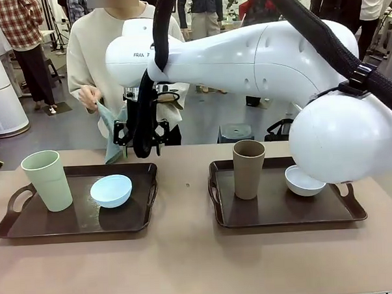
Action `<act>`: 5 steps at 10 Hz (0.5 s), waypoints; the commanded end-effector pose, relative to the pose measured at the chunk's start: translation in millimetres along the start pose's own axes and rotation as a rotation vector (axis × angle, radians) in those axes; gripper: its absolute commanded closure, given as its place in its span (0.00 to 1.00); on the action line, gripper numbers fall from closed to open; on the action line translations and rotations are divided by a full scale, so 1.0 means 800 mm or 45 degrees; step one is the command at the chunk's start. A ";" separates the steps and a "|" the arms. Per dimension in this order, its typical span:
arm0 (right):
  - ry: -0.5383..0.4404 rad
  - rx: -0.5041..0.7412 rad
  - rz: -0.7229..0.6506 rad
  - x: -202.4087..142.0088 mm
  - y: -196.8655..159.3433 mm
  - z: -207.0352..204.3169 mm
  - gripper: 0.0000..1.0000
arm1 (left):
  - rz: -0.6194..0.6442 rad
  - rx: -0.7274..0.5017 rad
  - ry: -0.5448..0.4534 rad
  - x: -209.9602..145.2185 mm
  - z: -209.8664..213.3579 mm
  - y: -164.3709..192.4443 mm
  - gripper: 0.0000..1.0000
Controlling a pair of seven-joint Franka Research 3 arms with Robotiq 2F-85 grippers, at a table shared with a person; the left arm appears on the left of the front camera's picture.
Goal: Set up a tray with a mat and arrange the tableware.
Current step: Pick up the Picnic Bowl and Reusable plastic cup from the Handle tray in front of the human's position and hold them in the air.
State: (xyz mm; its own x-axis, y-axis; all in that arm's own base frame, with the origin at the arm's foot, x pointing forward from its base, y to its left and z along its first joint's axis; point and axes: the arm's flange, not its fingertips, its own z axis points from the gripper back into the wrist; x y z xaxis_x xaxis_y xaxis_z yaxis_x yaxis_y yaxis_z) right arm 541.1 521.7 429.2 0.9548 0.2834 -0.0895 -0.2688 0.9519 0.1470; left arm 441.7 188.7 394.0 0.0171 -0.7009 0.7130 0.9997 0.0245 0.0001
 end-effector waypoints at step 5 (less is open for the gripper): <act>0.046 -0.081 0.027 -0.027 0.023 -0.034 0.00 | 0.007 0.024 -0.010 0.009 -0.001 0.005 0.00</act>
State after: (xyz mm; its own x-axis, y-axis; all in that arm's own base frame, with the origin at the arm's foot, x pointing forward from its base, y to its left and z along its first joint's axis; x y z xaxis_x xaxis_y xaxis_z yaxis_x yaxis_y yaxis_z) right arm 531.3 527.9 415.8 0.9480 0.2962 -0.1163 -0.2806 0.9505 0.1338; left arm 443.2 183.5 399.5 0.0028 -0.7034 0.7108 0.9998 0.0147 0.0106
